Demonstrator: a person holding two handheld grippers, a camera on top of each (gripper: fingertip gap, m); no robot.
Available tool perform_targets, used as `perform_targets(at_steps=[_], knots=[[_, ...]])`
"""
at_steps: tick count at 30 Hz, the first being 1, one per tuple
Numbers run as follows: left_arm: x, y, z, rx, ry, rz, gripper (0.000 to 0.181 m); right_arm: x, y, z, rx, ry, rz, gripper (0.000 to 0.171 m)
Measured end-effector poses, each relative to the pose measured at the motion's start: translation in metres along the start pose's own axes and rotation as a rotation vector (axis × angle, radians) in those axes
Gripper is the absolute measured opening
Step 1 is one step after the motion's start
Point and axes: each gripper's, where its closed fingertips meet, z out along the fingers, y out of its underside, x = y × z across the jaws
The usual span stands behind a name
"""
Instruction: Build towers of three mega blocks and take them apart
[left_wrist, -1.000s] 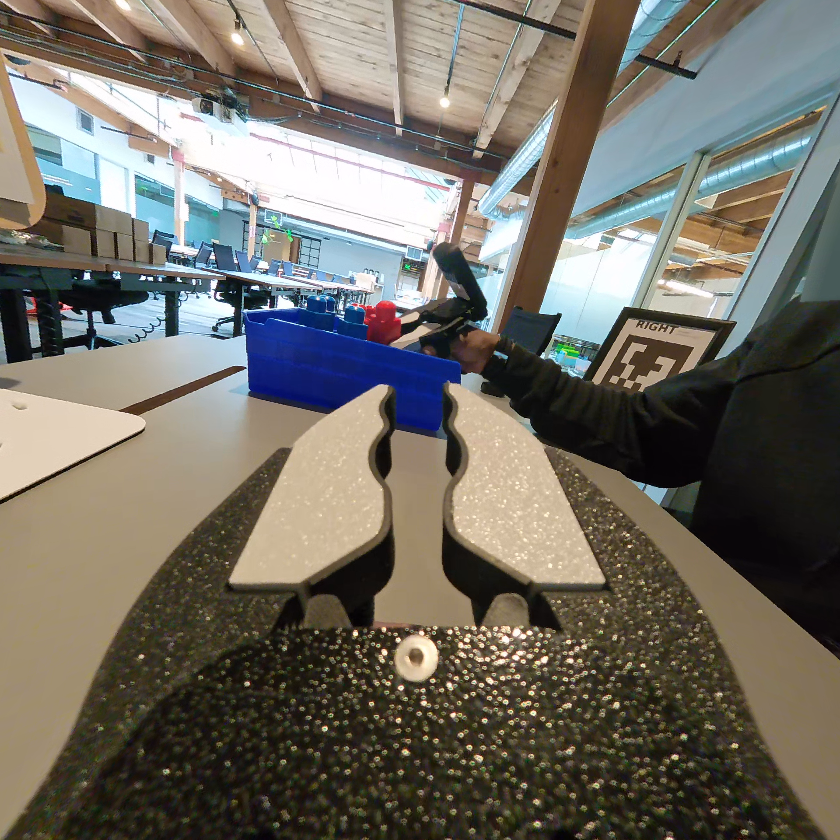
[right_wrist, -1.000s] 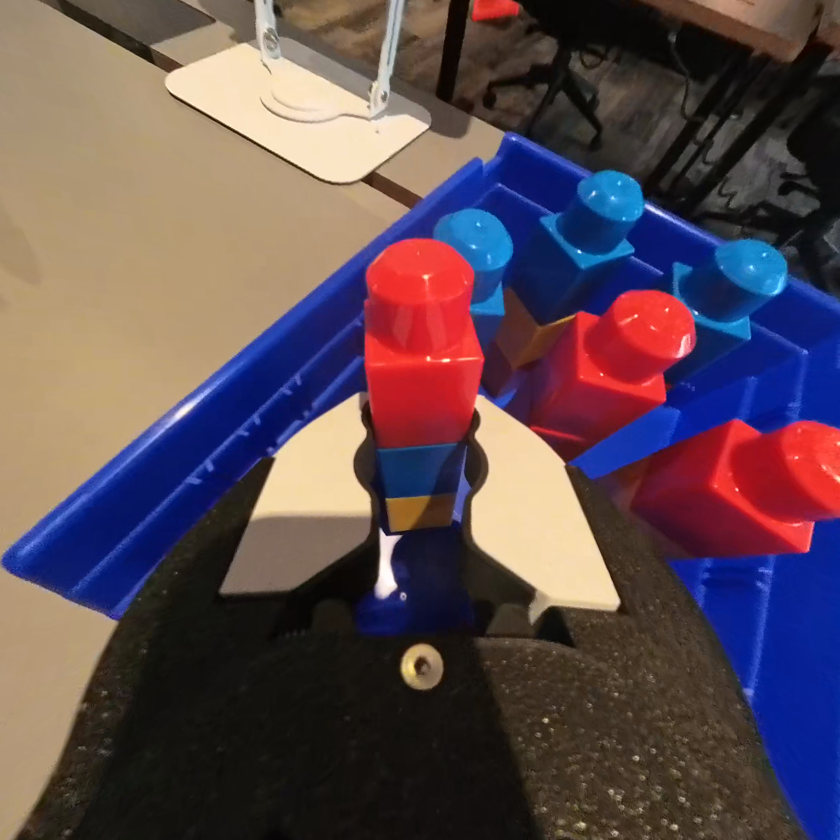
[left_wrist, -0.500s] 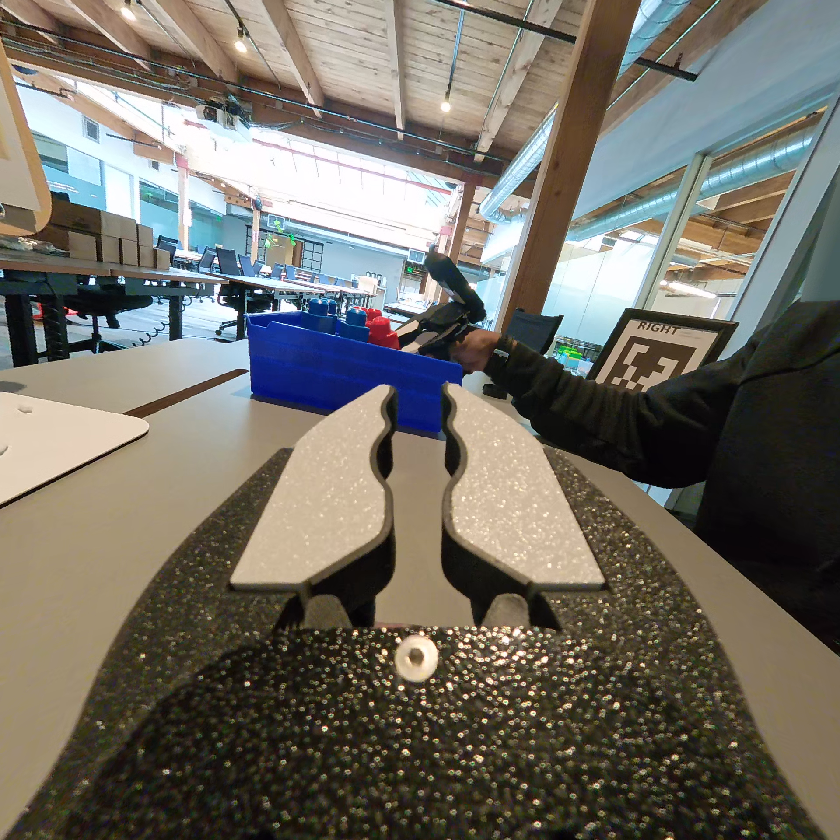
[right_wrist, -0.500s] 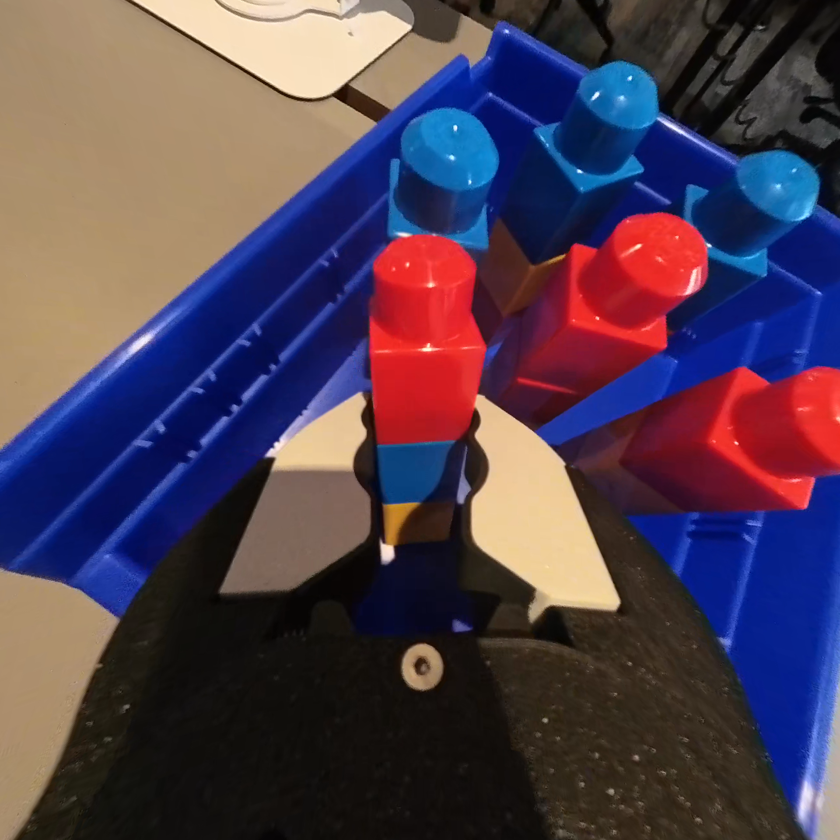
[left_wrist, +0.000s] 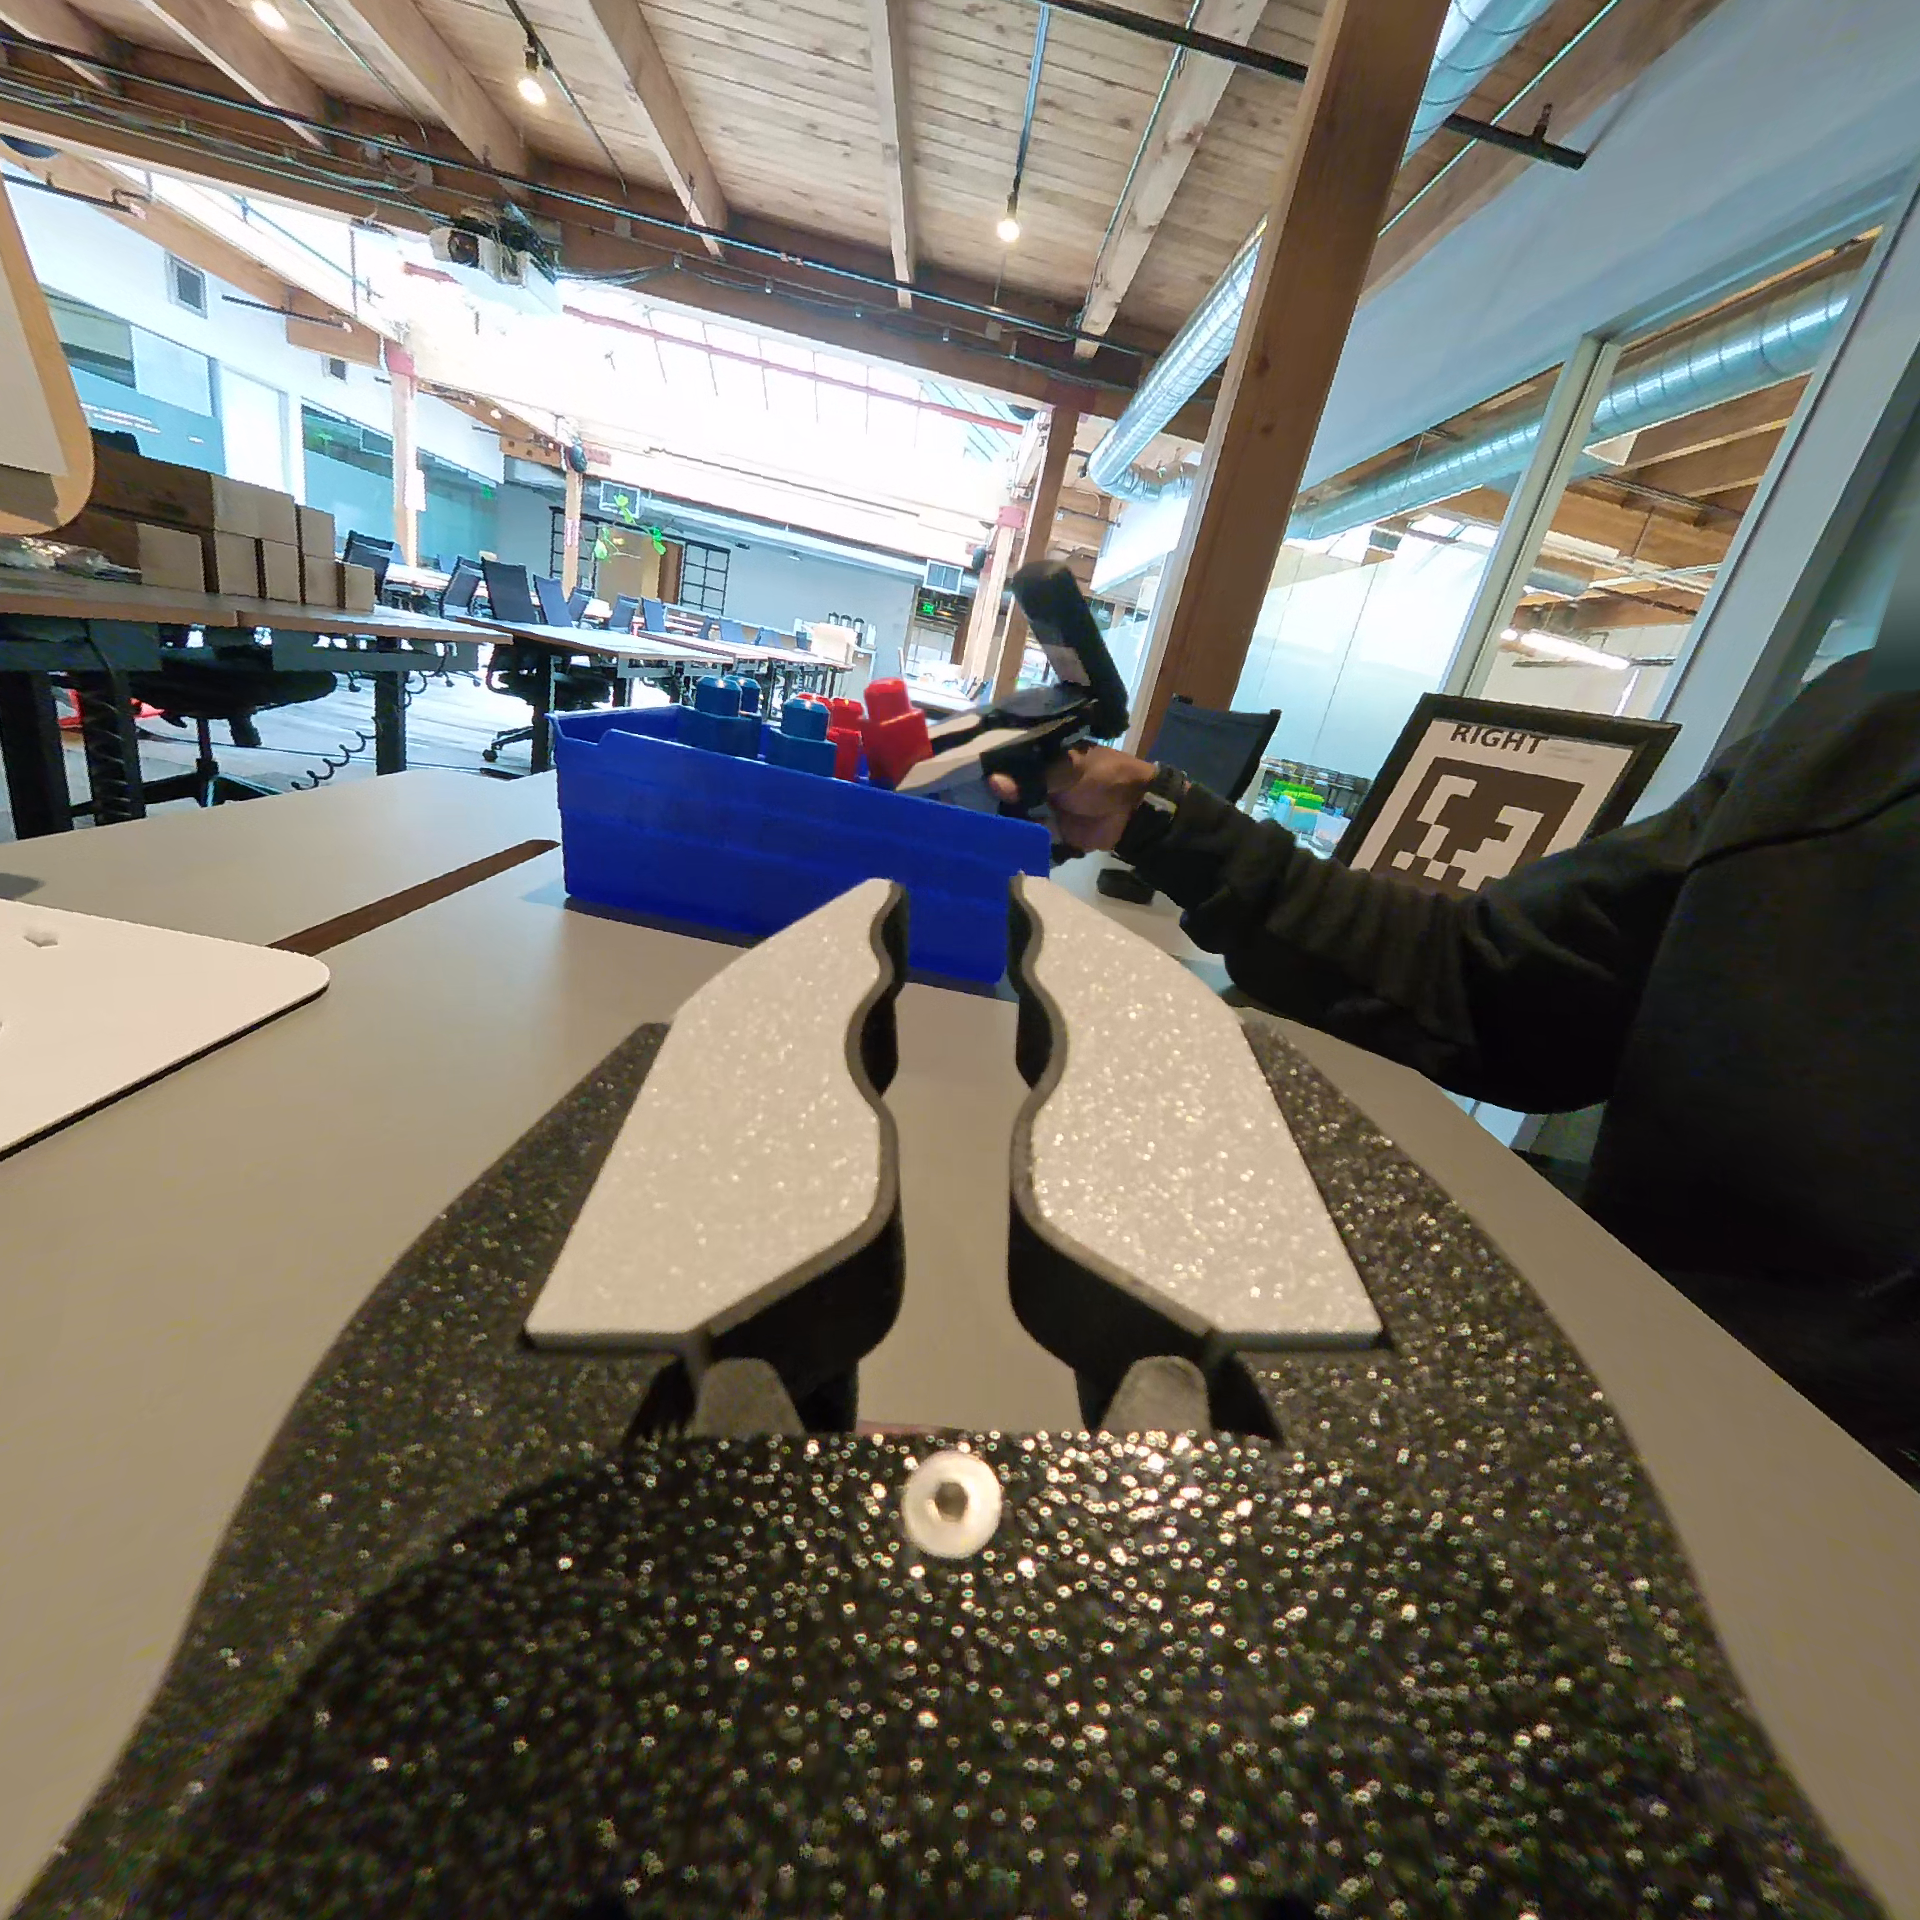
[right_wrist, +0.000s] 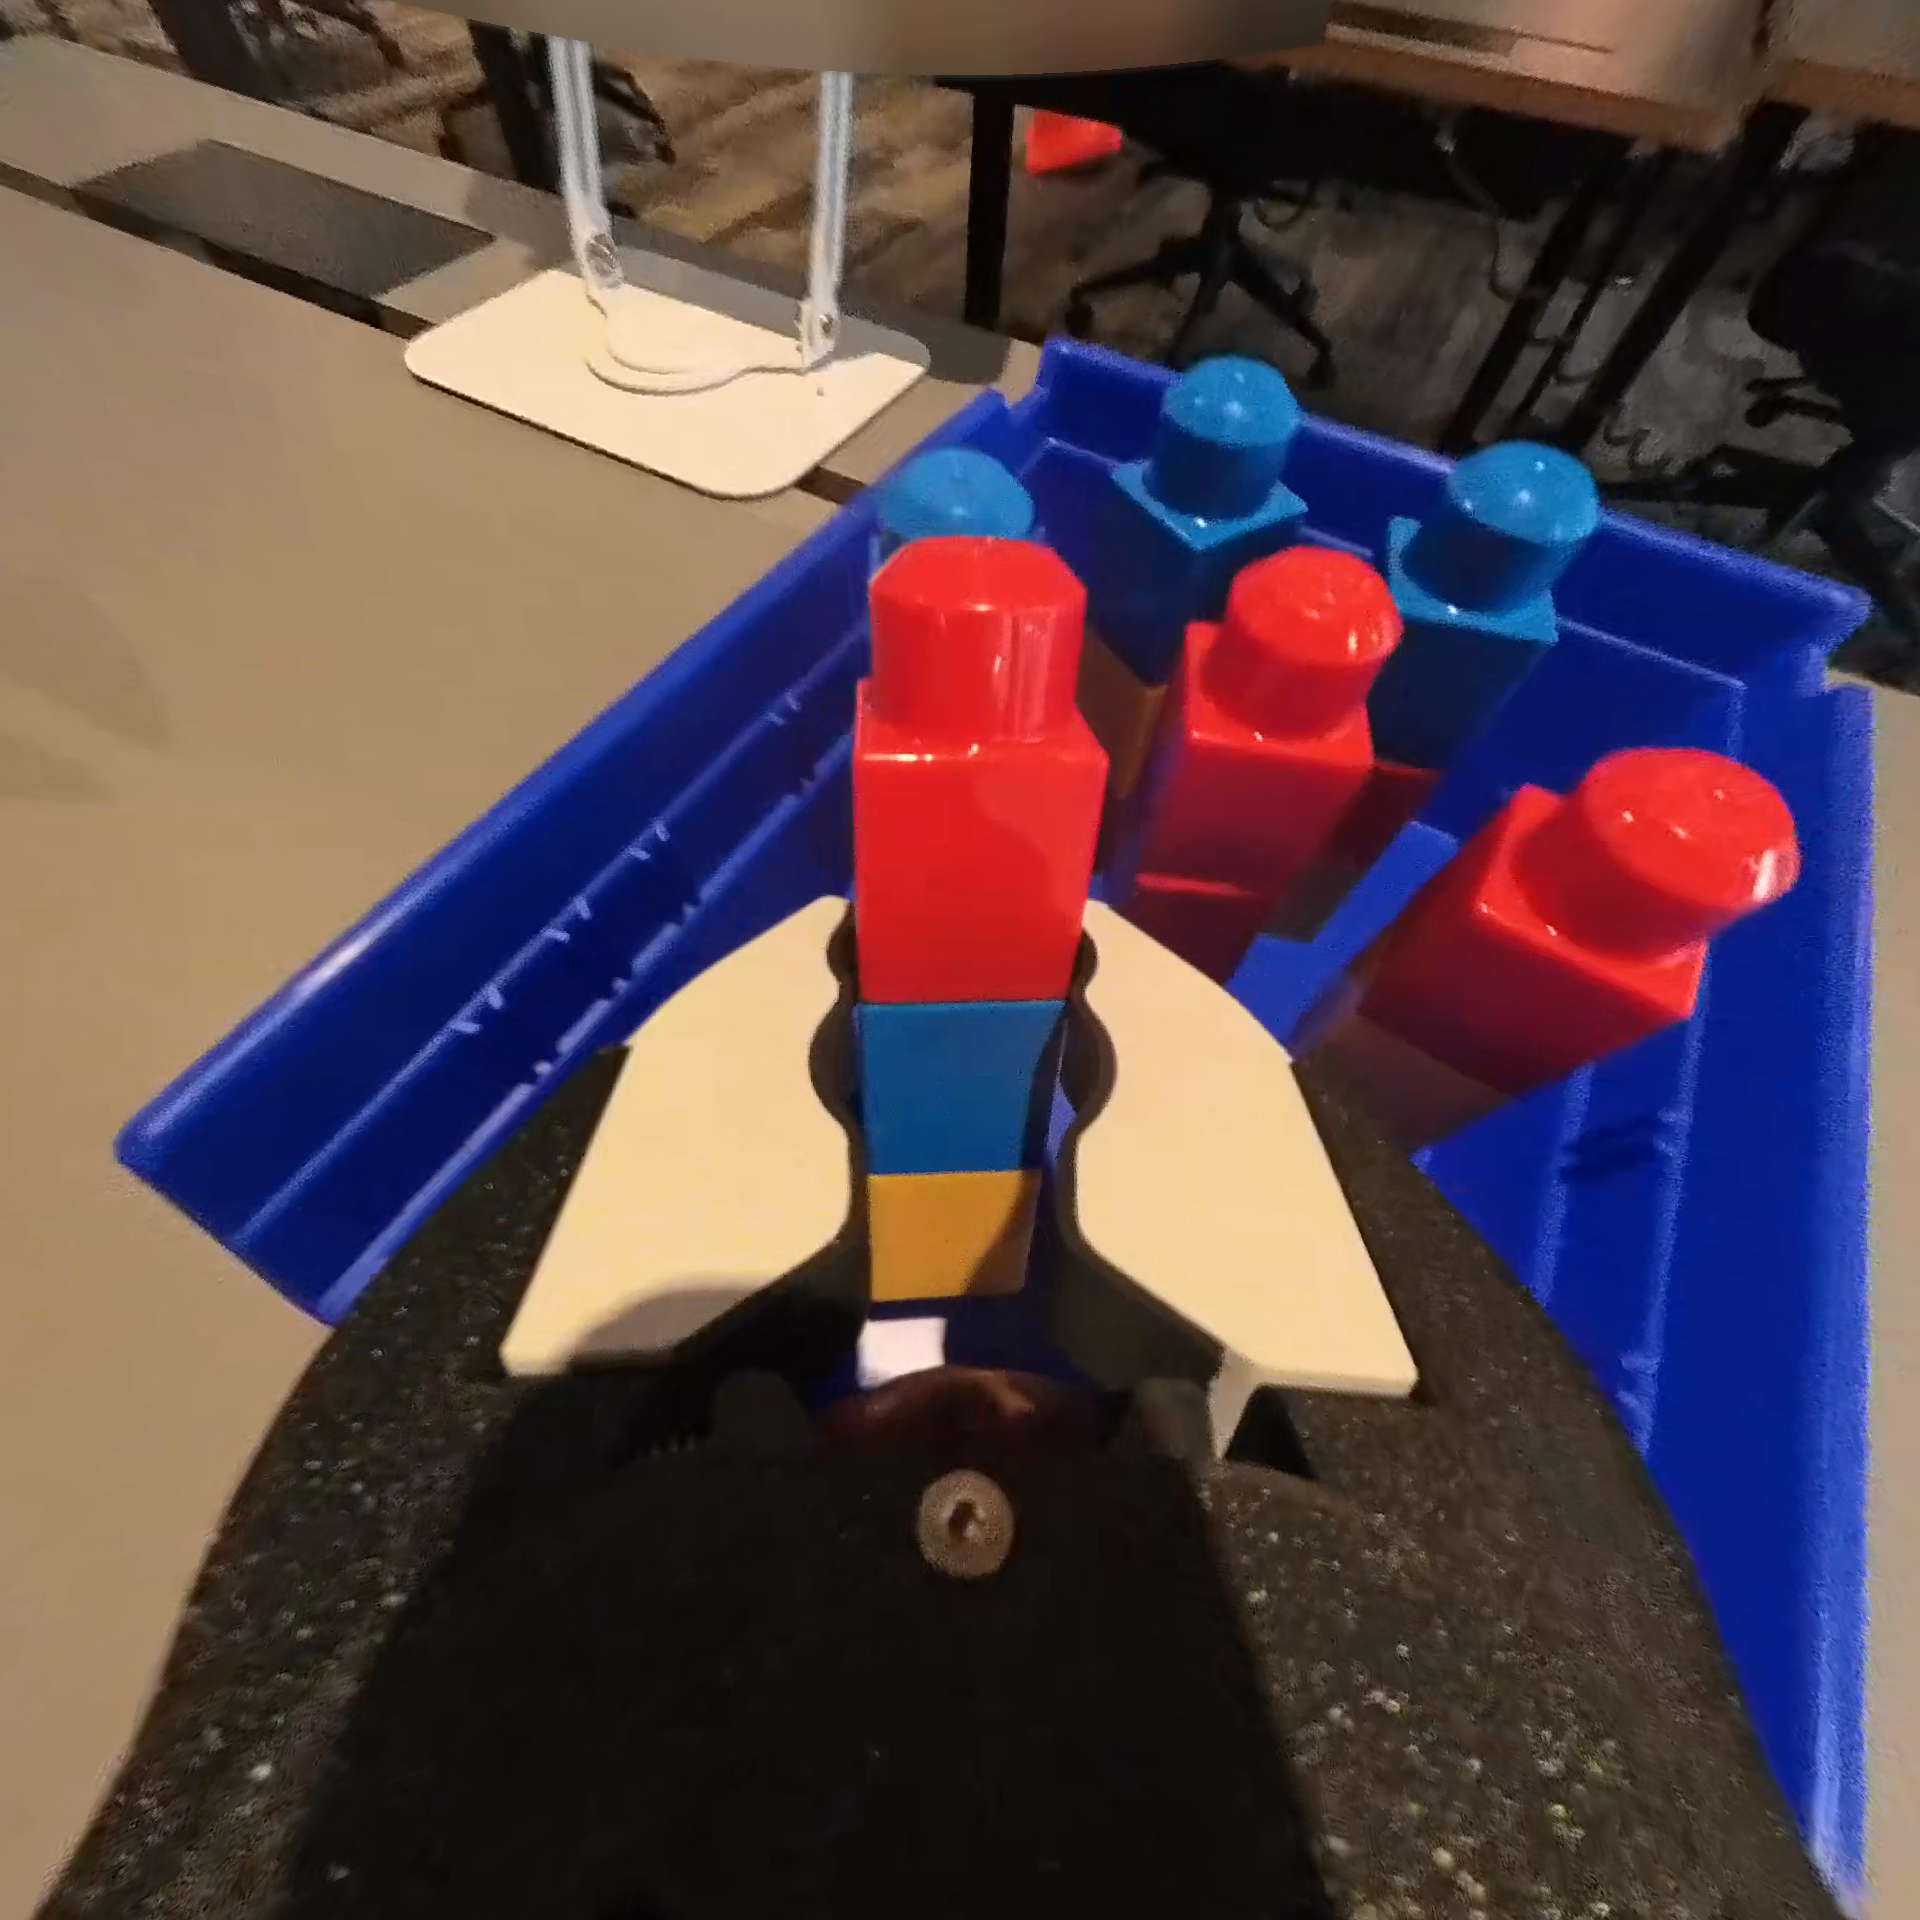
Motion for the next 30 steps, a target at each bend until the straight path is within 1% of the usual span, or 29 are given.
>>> perform_targets(at_steps=[2, 6, 8, 14, 20, 22, 28, 30], knots=[[0.0, 0.0, 0.0, -0.002, 0.003, -0.002, 0.017, 0.002, 0.003, -0.003, -0.009, 0.034, -0.008, 0.037], [0.001, 0.0, 0.0, -0.001, 0.003, 0.004, 0.017, 0.007, 0.022, -0.005, -0.126, 0.127, -0.014, 0.037], [0.001, 0.0, 0.0, -0.003, 0.004, 0.005, 0.017, 0.009, 0.029, -0.006, -0.144, 0.16, 0.004, 0.037], [0.003, 0.001, 0.0, -0.005, 0.007, 0.007, 0.016, 0.009, 0.041, -0.02, -0.108, 0.185, 0.104, 0.037], [0.003, 0.001, 0.0, -0.004, 0.005, 0.011, 0.016, 0.01, 0.045, -0.037, -0.014, 0.215, 0.182, 0.037], [0.004, 0.001, 0.001, -0.004, 0.006, 0.009, 0.016, 0.008, 0.045, -0.041, 0.009, 0.228, 0.158, 0.037], [0.004, 0.001, 0.0, -0.001, 0.003, 0.011, 0.016, 0.002, 0.048, -0.047, -0.019, 0.267, 0.108, 0.037], [0.004, 0.001, 0.0, 0.001, 0.002, 0.01, 0.016, 0.003, 0.051, -0.049, -0.039, 0.287, 0.09, 0.043]])
